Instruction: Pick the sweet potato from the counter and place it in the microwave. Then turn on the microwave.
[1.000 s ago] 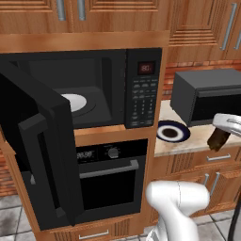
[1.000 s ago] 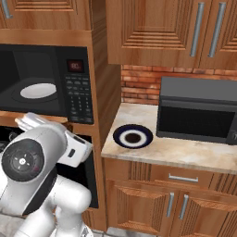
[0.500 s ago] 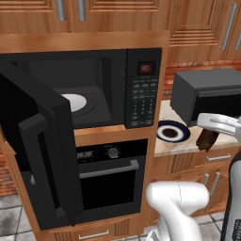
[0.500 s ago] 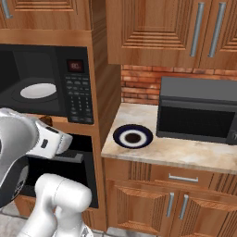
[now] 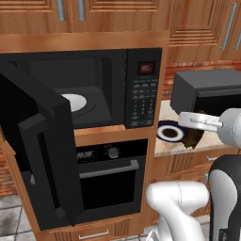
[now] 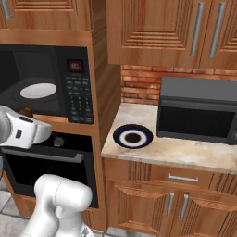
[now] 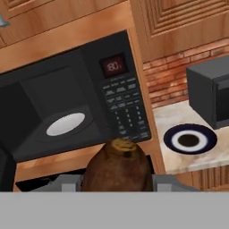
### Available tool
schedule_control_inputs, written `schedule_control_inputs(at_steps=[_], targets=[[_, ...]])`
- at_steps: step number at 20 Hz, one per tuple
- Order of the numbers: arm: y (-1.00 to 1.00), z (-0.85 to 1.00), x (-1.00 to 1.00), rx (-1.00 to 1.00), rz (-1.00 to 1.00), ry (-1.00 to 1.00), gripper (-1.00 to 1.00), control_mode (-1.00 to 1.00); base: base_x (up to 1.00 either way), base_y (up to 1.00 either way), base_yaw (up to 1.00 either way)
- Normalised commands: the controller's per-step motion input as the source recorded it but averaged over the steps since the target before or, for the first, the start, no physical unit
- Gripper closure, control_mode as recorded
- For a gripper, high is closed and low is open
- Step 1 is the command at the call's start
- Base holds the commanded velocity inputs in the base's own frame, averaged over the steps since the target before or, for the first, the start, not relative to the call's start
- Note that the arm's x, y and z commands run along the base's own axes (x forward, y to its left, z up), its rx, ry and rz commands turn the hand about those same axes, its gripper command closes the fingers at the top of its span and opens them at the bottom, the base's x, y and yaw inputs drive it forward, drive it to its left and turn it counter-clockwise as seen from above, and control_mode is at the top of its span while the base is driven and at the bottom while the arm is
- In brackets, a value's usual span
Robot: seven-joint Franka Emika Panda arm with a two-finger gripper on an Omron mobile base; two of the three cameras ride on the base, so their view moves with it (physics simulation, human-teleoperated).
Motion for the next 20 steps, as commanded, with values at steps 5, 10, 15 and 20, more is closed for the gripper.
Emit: schedule_control_inputs(at_steps=[5, 10, 15, 20], targets=[[0.39, 0.05, 0.00, -0.06, 0.01, -0.10, 1.00, -1.00, 0.00, 0.00, 0.00], [0.35, 0.10, 0.00, -0.05, 0.01, -0.07, 1.00, -1.00, 0.00, 0.00, 0.00], [0.27, 0.12, 0.04, -0.03, 0.00, -0.01, 1.00, -1.00, 0.00, 0.00, 0.00], [0.17, 0.08, 0.11, -0.03, 0.00, 0.00, 1.00, -1.00, 0.00, 0.00, 0.00]])
